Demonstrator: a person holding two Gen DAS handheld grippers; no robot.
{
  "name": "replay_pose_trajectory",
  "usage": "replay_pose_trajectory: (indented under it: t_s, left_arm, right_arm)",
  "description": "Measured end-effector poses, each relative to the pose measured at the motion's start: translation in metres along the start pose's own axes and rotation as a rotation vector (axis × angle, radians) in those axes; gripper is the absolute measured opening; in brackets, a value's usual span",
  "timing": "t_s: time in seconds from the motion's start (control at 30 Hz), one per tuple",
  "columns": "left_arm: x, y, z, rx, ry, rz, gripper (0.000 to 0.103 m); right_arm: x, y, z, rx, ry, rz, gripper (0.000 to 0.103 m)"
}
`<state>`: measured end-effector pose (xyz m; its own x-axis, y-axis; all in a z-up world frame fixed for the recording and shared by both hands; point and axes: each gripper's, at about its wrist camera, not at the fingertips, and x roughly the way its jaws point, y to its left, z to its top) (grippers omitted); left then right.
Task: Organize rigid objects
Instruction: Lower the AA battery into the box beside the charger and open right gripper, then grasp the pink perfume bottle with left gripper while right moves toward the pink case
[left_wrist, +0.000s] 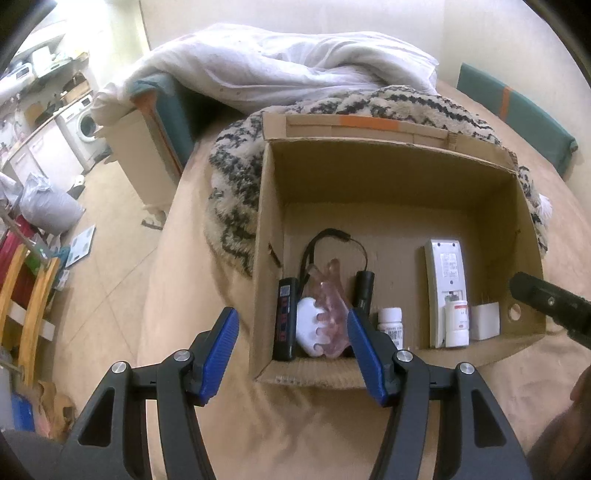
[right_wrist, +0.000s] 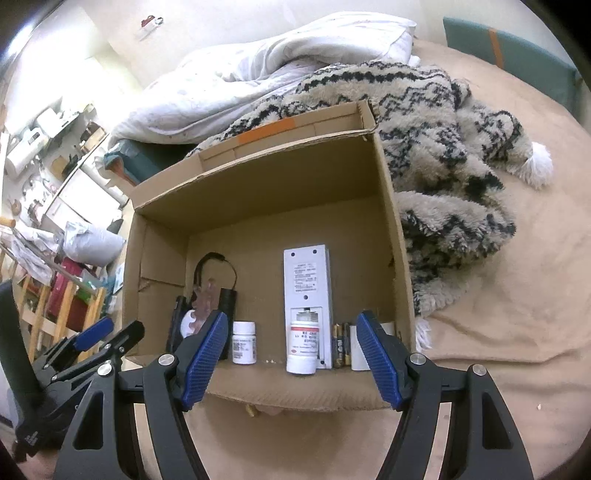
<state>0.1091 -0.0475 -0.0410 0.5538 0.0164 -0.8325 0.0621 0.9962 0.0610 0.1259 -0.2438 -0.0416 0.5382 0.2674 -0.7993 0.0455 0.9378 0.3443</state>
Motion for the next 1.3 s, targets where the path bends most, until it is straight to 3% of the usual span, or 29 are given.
replay_pose_trajectory:
  t_s: [0.53, 0.87, 1.1, 1.3]
  left_arm:
    - [-0.003, 0.010, -0.027, -0.058, 0.086, 0.016, 0.058]
    - [0.005, 0.017, -0.047, -0.118, 0.160, 0.014, 0.058]
    - [0.018, -0.011, -0.055, -0.047, 0.210, -0.053, 0.058]
    - [0.048, -0.032, -0.048, -0.086, 0.261, -0.127, 0.058]
  right_arm:
    - [-0.010, 0.012, -0.038, -0.006, 0.057, 0.002, 0.076]
    - [0.010, -0.016, -0.065, 0.161, 0.205, -0.024, 0.076]
    - [0.019, -0.043, -0.070, 0.313, 0.247, 0.006, 0.076]
    - [0.020, -0.049, -0.066, 0.351, 0.241, 0.031, 0.076]
